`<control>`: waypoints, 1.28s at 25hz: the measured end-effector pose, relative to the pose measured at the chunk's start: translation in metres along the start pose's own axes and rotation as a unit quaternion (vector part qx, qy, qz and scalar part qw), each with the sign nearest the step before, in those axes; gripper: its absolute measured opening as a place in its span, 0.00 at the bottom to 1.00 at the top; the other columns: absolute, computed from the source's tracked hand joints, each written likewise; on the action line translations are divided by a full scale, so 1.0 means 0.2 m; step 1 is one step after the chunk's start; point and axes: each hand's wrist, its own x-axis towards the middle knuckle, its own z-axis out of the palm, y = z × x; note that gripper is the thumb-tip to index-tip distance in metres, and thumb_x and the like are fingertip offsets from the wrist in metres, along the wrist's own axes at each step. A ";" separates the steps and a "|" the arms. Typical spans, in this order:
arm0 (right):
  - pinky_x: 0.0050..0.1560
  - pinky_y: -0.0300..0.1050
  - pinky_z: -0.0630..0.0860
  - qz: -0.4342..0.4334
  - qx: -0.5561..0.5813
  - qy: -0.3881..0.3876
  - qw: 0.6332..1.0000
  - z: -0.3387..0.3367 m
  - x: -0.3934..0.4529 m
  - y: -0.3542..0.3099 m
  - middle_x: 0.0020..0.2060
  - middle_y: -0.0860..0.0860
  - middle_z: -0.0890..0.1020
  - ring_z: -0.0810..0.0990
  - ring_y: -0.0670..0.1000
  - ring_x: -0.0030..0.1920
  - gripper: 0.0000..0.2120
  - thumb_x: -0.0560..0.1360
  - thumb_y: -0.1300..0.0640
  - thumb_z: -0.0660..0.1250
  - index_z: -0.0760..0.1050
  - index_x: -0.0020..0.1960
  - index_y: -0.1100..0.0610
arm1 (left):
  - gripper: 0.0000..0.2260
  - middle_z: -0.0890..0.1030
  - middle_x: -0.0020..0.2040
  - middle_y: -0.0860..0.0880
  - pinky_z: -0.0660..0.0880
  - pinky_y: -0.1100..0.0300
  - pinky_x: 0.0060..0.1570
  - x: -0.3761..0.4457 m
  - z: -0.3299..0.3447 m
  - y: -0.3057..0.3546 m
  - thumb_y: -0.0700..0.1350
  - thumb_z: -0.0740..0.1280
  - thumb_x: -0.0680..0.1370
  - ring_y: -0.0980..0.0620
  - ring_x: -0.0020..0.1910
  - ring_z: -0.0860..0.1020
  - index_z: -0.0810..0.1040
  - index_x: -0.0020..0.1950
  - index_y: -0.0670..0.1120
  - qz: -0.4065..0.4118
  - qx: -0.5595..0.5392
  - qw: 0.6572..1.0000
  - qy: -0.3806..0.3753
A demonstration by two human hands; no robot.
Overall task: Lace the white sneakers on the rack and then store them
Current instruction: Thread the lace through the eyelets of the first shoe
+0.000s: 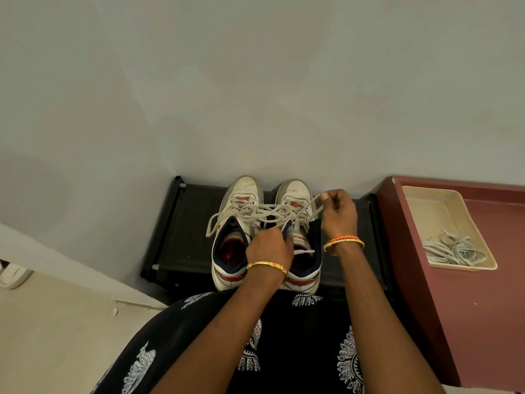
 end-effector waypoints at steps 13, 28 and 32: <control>0.37 0.46 0.80 0.205 0.604 0.157 0.754 -0.17 0.09 -0.08 0.37 0.54 0.77 0.79 0.48 0.32 0.09 0.81 0.63 0.55 0.72 0.47 0.62 | 0.17 0.76 0.57 0.44 0.72 0.52 0.54 -0.01 -0.10 -0.07 0.55 0.59 0.79 0.46 0.57 0.73 0.75 0.58 0.44 0.059 0.033 0.996 0.059; 0.49 0.44 0.71 -0.113 -0.267 -0.095 0.952 -0.07 -0.09 -0.03 0.46 0.52 0.69 0.72 0.52 0.47 0.07 0.73 0.54 0.71 0.83 0.46 0.57 | 0.13 0.75 0.60 0.45 0.72 0.52 0.53 0.06 0.10 -0.01 0.47 0.58 0.80 0.44 0.60 0.74 0.73 0.63 0.46 0.012 -0.038 0.995 0.096; 0.32 0.34 0.70 0.108 0.071 -0.014 0.992 -0.12 -0.09 -0.06 0.36 0.53 0.73 0.71 0.46 0.34 0.11 0.75 0.62 0.63 0.75 0.34 0.61 | 0.13 0.76 0.60 0.45 0.73 0.52 0.54 0.06 0.11 0.00 0.45 0.58 0.80 0.45 0.60 0.75 0.73 0.64 0.45 -0.002 -0.049 0.993 0.107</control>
